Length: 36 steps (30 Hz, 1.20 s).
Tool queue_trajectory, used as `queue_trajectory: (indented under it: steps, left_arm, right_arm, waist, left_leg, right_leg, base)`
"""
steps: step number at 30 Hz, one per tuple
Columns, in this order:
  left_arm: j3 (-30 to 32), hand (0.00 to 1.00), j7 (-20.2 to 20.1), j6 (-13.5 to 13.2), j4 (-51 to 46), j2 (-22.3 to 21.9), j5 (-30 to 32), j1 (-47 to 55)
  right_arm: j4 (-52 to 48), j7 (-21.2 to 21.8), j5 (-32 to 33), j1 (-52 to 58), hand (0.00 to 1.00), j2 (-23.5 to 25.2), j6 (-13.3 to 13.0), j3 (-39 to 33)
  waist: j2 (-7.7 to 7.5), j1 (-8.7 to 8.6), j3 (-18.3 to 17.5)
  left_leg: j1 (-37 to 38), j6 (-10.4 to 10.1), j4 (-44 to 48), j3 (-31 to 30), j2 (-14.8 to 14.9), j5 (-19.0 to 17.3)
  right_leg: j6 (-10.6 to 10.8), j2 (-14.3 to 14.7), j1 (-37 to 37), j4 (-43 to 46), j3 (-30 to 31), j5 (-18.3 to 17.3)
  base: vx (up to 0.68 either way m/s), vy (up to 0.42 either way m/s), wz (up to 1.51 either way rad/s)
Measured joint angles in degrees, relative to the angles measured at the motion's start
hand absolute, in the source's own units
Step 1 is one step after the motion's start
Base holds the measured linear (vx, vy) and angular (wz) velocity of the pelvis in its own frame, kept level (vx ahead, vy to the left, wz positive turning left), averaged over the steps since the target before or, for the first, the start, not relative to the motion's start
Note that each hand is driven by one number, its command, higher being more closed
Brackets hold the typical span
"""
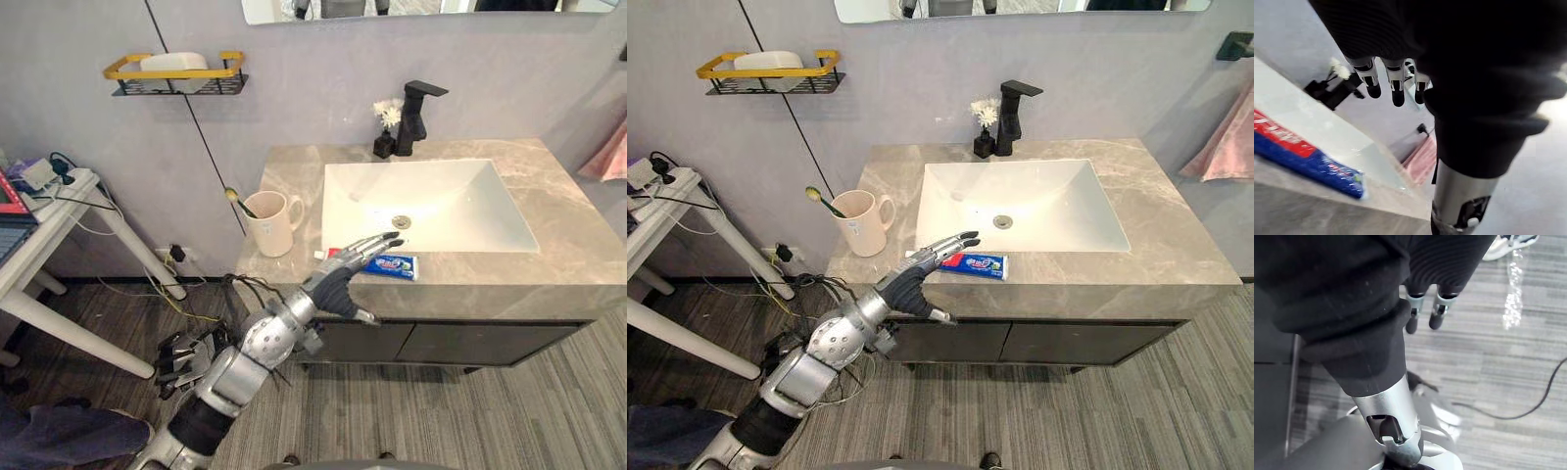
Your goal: Organize washtable
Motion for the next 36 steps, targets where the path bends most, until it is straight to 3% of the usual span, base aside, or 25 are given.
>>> queue_trajectory:
  steps: [4,11,20,25,36]
  left_arm:
    - [-0.2,0.0,1.3,1.0,3.0,-1.2,2.7,-0.7]
    - [-0.7,0.0,3.8,1.2,7.9,-1.4,6.1,-3.8]
    - [-0.8,0.0,7.8,1.1,8.5,-1.4,13.6,-4.8]
    - [-3.8,0.0,10.0,0.7,11.1,-1.4,20.0,-5.0]
    - [-6.9,0.0,11.3,-0.3,15.1,-1.3,23.6,-6.3]
  right_arm:
    - [0.0,0.0,0.0,0.0,0.0,0.1,0.0,-0.4]
    - [-1.6,-0.1,0.0,-0.2,0.0,0.6,0.0,-2.4]
    - [-1.9,-0.2,0.0,-0.7,0.0,0.5,-0.1,-2.3]
    - [-1.9,-0.4,0.0,-0.8,0.0,0.4,-1.3,-1.5]
    - [-1.9,-0.9,0.1,-1.3,0.0,0.0,-2.0,0.0]
  waist:
    - [0.01,-0.34,0.0]
    - [0.3,-2.99,0.5]
    - [0.37,-3.04,2.2]
    - [0.41,-3.79,2.4]
    - [0.58,-4.78,2.8]
  left_leg:
    - [0.0,-0.2,-0.5,-0.3,-0.1,0.2]
    - [0.0,0.0,-2.4,-1.1,-0.7,0.9]
    - [0.5,0.1,-2.4,-0.2,-0.9,0.9]
    - [0.8,0.0,-2.4,0.1,-0.9,0.9]
    - [1.2,0.1,-2.6,1.1,-0.8,0.8]
  right_leg:
    - [0.0,-0.1,-0.4,-0.2,-0.2,0.0]
    - [0.2,-0.3,-0.9,0.0,-0.5,0.0]
    - [0.6,-0.4,-1.0,-0.2,0.8,0.3]
    - [0.6,-0.5,-0.9,-0.2,1.1,0.4]
    - [0.6,-0.3,-1.0,-0.2,2.1,0.4]
  base:
    - [0.0,0.005,0.01]
    - [0.05,0.031,0.01]
    - [0.01,0.03,-0.06]
    - [0.0,0.008,-0.03]
    - [0.02,0.015,-0.04]
